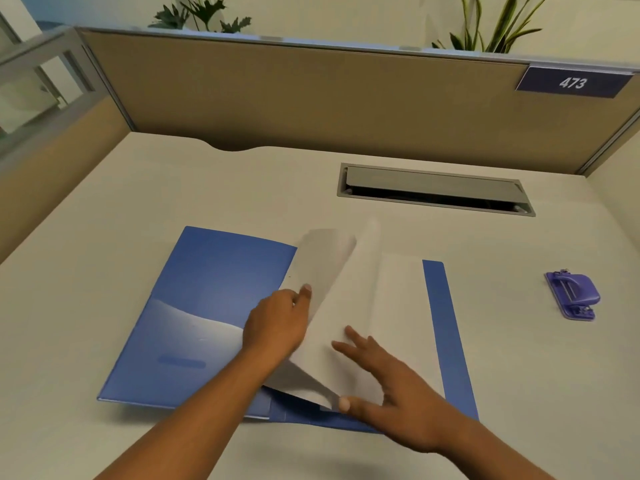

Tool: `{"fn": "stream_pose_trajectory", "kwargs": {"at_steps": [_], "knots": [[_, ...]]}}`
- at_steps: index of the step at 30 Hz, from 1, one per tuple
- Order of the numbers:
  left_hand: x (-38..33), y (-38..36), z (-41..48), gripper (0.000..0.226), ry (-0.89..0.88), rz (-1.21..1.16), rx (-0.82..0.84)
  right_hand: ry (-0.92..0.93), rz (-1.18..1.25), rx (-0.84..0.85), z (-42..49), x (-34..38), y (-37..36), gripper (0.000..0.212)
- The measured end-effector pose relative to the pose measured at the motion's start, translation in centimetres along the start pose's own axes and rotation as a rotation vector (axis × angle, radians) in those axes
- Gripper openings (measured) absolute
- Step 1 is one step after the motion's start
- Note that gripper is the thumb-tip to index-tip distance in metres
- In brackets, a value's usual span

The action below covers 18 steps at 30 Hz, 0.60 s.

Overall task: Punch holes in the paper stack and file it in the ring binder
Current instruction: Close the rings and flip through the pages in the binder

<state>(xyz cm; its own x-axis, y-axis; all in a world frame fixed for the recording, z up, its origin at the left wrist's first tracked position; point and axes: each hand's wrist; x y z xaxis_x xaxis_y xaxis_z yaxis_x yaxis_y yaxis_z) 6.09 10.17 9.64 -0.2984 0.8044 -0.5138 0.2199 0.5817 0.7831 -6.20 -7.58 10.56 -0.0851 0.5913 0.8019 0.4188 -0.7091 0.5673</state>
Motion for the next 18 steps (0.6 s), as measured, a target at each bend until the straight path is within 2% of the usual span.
{"fn": "stream_pose_trajectory", "kwargs": {"at_steps": [2,3,5,7,9,12,14,18], "knots": [[0.0,0.5,0.0,0.045,0.006,-0.129,-0.159,0.018,-0.115,0.068,0.8,0.2,-0.7,0.086],[0.0,0.8,-0.2,0.046,-0.047,-0.201,-0.212,0.029,-0.152,0.081,1.1,0.3,-0.9,0.087],[0.3,1.3,-0.6,0.055,-0.327,-0.234,-0.259,0.074,-0.209,0.088,1.7,0.2,-1.4,0.087],[0.3,1.4,-1.0,0.053,-0.618,-0.055,-0.164,0.132,-0.242,0.095,2.1,0.1,-1.8,0.088],[0.3,0.6,-1.4,0.046,-0.717,0.176,0.052,0.167,-0.249,0.095,2.3,0.0,-2.1,0.086],[1.7,-1.4,-1.5,0.048,-0.551,0.361,0.195,0.125,-0.289,0.054,1.9,-0.5,-2.8,0.080],[3.2,-2.3,-1.5,0.061,-0.451,0.393,0.177,0.029,-0.330,0.044,0.9,-1.6,-3.5,0.079],[5.1,-3.3,-1.6,0.082,-0.400,0.467,0.149,-0.094,-0.478,0.088,-1.8,-5.0,-4.2,0.079]]}}
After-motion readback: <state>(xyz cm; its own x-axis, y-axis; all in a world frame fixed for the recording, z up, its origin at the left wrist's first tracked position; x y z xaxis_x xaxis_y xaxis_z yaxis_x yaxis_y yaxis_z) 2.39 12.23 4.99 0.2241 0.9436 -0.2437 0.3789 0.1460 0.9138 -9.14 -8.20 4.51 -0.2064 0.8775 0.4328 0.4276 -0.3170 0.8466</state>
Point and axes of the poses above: each hand's wrist, its own z-axis towards the middle knuckle, its own y-axis out of the back of the hand, x = y × z, and after that the axes turned 12 degrees about y, right-handed
